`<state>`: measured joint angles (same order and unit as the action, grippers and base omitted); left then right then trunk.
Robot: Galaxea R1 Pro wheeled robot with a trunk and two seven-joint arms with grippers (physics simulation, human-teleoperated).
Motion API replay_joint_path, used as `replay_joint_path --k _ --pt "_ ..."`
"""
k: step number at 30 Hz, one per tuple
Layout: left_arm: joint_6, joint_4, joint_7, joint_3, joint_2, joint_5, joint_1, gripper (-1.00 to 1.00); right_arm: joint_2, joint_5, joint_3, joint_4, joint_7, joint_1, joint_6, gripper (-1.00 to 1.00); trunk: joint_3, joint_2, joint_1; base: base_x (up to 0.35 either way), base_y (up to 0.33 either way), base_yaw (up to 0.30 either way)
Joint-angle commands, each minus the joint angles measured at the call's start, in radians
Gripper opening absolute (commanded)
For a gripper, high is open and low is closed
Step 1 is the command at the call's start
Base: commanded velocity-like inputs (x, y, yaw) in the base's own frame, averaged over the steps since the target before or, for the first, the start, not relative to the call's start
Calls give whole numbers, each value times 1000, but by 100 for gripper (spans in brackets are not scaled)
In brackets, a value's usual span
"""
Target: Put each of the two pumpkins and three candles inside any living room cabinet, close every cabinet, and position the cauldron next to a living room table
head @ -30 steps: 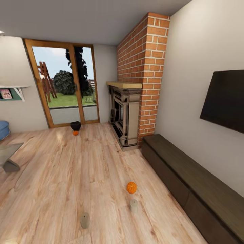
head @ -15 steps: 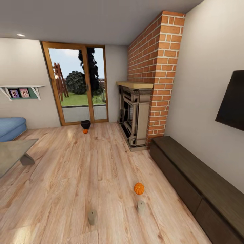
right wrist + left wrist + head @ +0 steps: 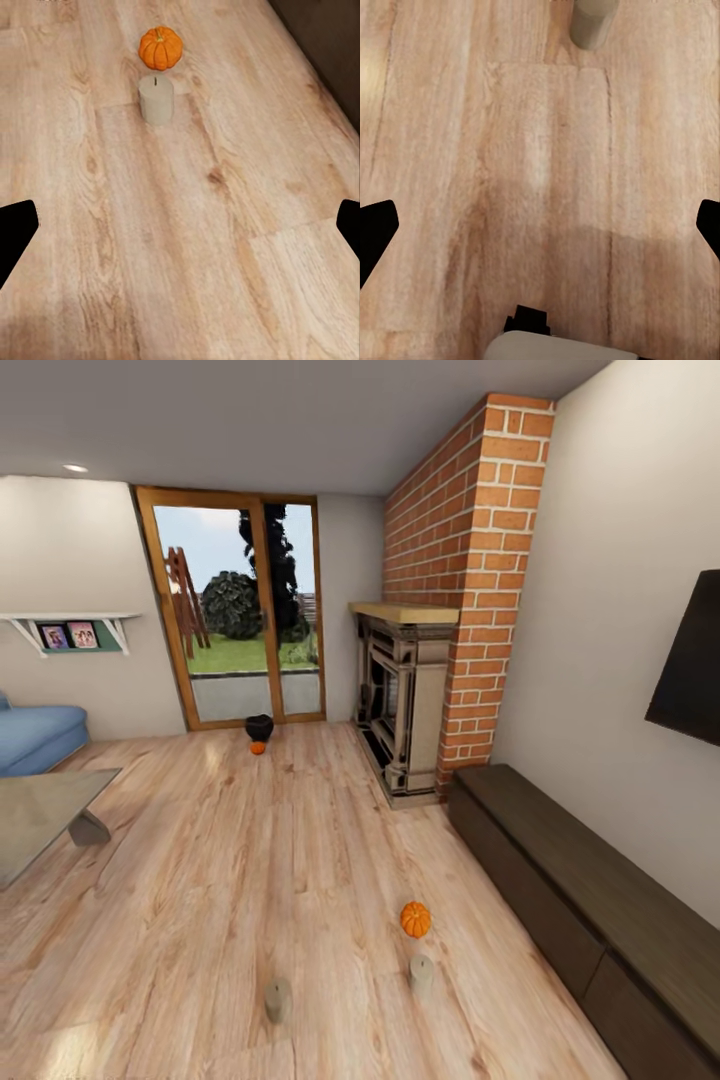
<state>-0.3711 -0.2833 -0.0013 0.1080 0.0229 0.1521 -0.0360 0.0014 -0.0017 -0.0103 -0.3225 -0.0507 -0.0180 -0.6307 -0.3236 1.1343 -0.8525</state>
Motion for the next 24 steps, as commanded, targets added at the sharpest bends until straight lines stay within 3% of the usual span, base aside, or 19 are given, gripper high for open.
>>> replay_joint_path --k 1,7,13,24 --pt "-3 1 0 -2 0 8 -1 100 0 0 -1 0 -1 0 -3 100 0 1 0 0 0 177" --pt "-3 1 3 -2 0 9 -1 100 -2 0 0 0 -1 0 -4 100 8 1 0 -9 0 53" --pt "-3 1 3 -2 0 9 -1 100 -3 0 0 0 -1 0 -4 100 17 1 0 -212 0 -124" --pt "-3 1 3 -2 0 9 0 100 -1 0 1 2 -3 0 -3 100 21 1 0 -56 0 -127"
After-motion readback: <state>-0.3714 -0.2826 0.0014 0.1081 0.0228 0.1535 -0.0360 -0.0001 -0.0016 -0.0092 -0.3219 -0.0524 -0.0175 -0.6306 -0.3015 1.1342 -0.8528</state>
